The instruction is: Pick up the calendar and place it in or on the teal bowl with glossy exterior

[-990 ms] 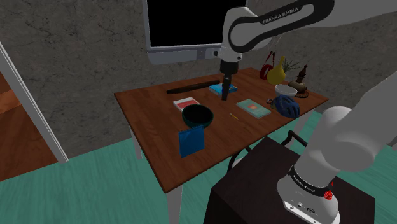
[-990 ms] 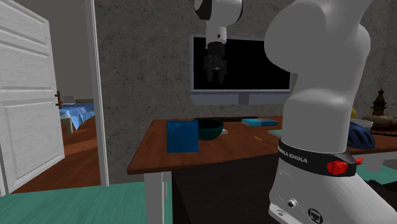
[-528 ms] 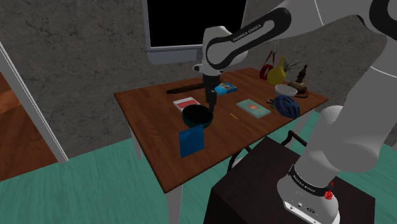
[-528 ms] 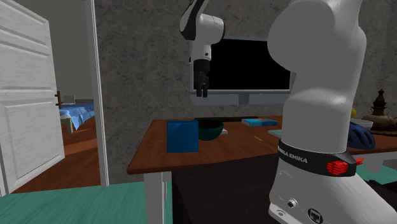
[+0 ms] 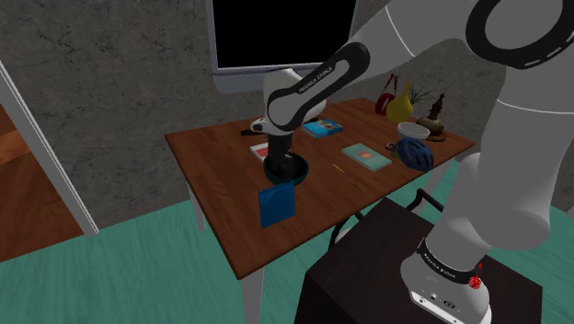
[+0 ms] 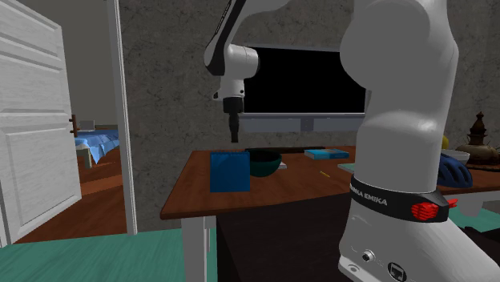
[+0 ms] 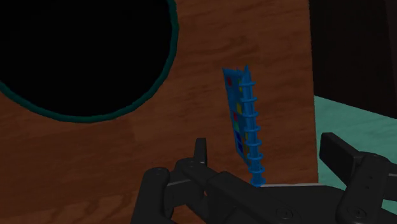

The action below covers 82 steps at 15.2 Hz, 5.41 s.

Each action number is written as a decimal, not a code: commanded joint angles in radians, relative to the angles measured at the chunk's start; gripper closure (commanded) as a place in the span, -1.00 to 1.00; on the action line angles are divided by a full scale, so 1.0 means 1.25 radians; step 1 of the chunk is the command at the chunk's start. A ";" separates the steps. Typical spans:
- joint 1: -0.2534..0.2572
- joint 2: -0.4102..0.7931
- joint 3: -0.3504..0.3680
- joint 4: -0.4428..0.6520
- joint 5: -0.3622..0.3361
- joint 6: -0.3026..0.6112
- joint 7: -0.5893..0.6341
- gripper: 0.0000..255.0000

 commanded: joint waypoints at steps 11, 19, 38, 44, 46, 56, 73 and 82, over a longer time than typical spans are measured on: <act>0.012 0.100 0.027 -0.001 0.014 0.094 -0.062 -1.00; 0.012 0.100 0.027 -0.001 0.014 0.094 -0.062 1.00; 0.014 0.014 0.022 0.019 -0.001 -0.012 -0.049 1.00; 0.015 -0.027 0.021 0.039 -0.008 -0.071 -0.043 1.00; 0.015 -0.039 0.021 0.047 -0.010 -0.091 -0.041 1.00; 0.016 -0.091 0.020 0.097 -0.018 -0.193 -0.034 1.00; -0.108 0.079 -0.073 0.434 -0.011 -0.368 -0.244 1.00; -0.151 0.169 -0.089 0.519 0.005 -0.365 -0.302 1.00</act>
